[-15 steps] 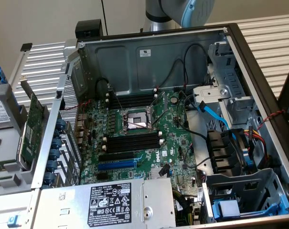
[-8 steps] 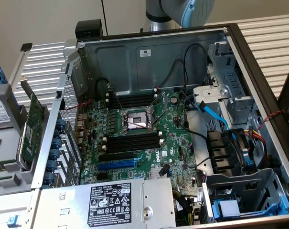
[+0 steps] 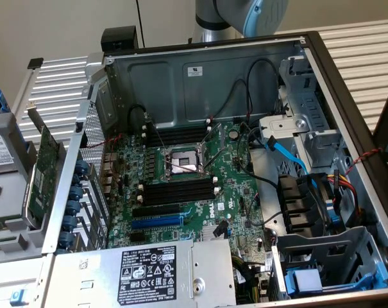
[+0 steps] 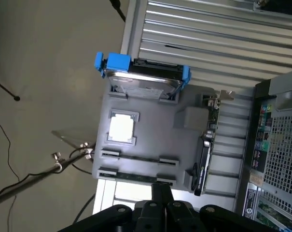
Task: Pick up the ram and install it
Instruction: 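Pick up the ram and move it above insertion slot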
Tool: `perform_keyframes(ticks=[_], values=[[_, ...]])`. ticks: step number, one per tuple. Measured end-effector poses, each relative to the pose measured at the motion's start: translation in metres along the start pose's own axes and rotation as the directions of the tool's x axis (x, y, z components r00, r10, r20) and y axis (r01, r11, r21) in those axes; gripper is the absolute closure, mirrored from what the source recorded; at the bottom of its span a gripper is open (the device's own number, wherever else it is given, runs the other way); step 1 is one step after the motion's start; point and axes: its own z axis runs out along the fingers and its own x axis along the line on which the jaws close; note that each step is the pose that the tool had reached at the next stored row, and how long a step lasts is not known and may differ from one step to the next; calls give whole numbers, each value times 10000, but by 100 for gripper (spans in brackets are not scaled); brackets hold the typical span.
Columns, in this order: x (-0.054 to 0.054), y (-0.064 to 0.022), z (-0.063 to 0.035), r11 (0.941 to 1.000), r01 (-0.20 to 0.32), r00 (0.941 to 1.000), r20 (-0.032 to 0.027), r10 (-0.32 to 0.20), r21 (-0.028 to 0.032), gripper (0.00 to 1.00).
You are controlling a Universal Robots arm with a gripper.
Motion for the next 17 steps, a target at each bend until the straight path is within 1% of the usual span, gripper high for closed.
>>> perform_keyframes(ticks=[2, 5, 8, 10, 12, 14, 17], values=[[1, 0, -1, 9993, 373, 9993, -19, -373, -11, 89], [10, 1, -1, 9966, 820, 9966, -41, -821, -25, 89], [26, 4, -1, 9927, 1204, 9927, -58, -1204, -38, 89], [32, 5, -1, 9890, 1477, 9890, -71, -1478, -48, 89], [36, 6, -1, 9832, 1824, 9832, -85, -1824, -61, 89], [37, 7, 0, 9761, 2174, 9760, -102, -2174, -74, 89], [37, 6, 1, 9628, 2701, 9627, -122, -2702, -97, 89]])
